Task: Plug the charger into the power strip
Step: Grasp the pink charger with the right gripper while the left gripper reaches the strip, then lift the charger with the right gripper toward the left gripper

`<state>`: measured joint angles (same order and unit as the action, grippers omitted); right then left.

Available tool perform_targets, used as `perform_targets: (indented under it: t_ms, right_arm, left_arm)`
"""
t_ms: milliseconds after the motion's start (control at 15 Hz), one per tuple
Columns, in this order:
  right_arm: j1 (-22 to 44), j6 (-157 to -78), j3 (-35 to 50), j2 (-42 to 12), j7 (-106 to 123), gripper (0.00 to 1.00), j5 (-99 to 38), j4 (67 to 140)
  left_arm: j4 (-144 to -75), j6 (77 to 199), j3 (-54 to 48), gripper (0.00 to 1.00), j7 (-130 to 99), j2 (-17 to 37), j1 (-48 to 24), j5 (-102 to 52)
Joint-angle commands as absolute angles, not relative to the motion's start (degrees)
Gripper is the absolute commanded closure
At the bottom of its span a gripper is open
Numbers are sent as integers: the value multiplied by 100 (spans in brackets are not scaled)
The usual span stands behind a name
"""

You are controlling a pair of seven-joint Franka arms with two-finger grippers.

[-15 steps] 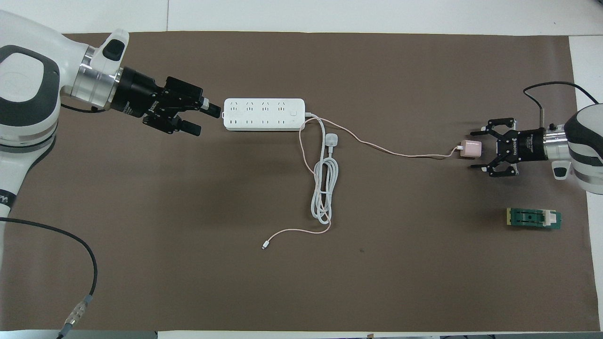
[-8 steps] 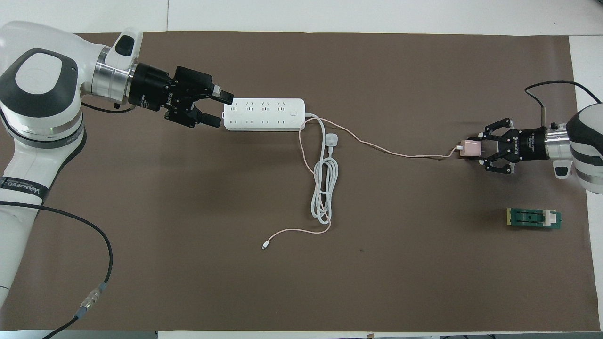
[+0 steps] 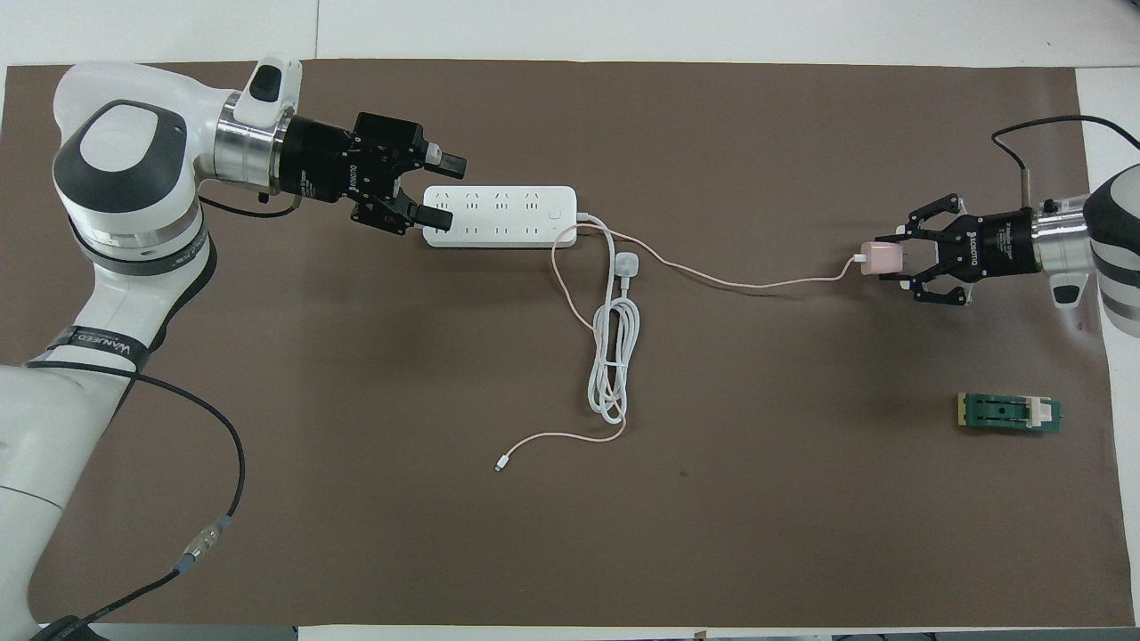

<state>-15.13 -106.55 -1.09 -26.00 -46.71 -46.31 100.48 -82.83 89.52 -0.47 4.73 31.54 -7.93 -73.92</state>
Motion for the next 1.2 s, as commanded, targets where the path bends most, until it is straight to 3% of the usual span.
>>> perform_targets:
  t_ms: [0, 467, 800, 1133]
  right_arm:
    - [-1065, -10547, -105, -2190, -5210, 100, -4693, 9984]
    - [438, -10670, -88, -1811, -7161, 100, -4781, 9414]
    - [1440, -11653, -62, -1846, -8024, 100, -4808, 9264]
    - [2021, -12101, -53, -1881, -8209, 100, -5079, 9255]
  left_arm:
    - [-8103, 8912, -35, 0, 1060, 3357, -809, -7637]
    - [-8339, 8692, -97, 0, 3461, 3577, -703, -8060]
    - [-8350, 8552, -114, 0, 3376, 3595, -352, -8217]
    - [-8306, 8560, -114, 0, 3349, 3761, -281, -8463]
